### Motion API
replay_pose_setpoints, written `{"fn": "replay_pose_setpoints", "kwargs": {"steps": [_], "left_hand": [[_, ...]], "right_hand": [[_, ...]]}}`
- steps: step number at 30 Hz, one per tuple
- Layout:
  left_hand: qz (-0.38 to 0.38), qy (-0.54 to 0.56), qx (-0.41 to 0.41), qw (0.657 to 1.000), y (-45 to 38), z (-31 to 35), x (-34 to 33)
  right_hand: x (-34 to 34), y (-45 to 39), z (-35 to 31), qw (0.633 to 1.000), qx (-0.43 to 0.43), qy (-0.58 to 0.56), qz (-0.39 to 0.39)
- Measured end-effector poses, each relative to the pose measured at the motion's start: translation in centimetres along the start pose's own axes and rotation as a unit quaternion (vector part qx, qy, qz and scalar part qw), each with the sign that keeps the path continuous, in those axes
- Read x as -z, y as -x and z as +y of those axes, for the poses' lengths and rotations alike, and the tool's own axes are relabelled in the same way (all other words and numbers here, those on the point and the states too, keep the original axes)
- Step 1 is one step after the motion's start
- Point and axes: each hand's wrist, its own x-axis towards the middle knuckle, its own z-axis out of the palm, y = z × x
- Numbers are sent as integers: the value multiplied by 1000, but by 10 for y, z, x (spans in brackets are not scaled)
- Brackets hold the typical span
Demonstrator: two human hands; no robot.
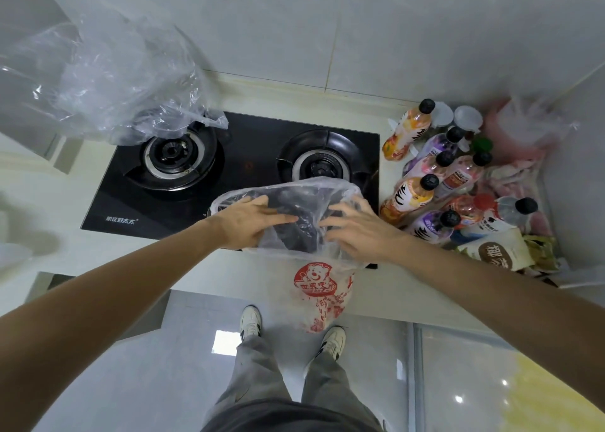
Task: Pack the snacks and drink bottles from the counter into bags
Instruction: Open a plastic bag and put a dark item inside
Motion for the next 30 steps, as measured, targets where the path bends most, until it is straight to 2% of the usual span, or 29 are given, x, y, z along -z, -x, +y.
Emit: {"fn": "replay_pose_setpoints", "kwargs": {"steps": [3,9,13,16,19,21,24,30], "left_hand": [[12,24,-9,1000,2,0,-9],[73,-66,-44,994,11,-3,-31],[133,-93,-45,986,18,-5,-26],[181,-74,-51,979,23,-7,-20],[159,-53,-44,985,31,-9,-16],[103,-69,-17,992,36,-8,-11],[0,-97,67,993,38,2,0],[8,-122,153,981,34,22,22]], "right_hand": [[-10,3,1,999,-19,-20,-38],[-23,11,-2,993,-46,19,-104],[-14,13,-8,988,-95,41,-111],[-16,18,-1,987,-88,80,-109],[-19,25,10,981,-107,92,-130],[-17,28,13,977,-123,101,-142],[-17,31,9,972,-133,114,-155],[-9,31,-8,963,-159,106,-189]]}}
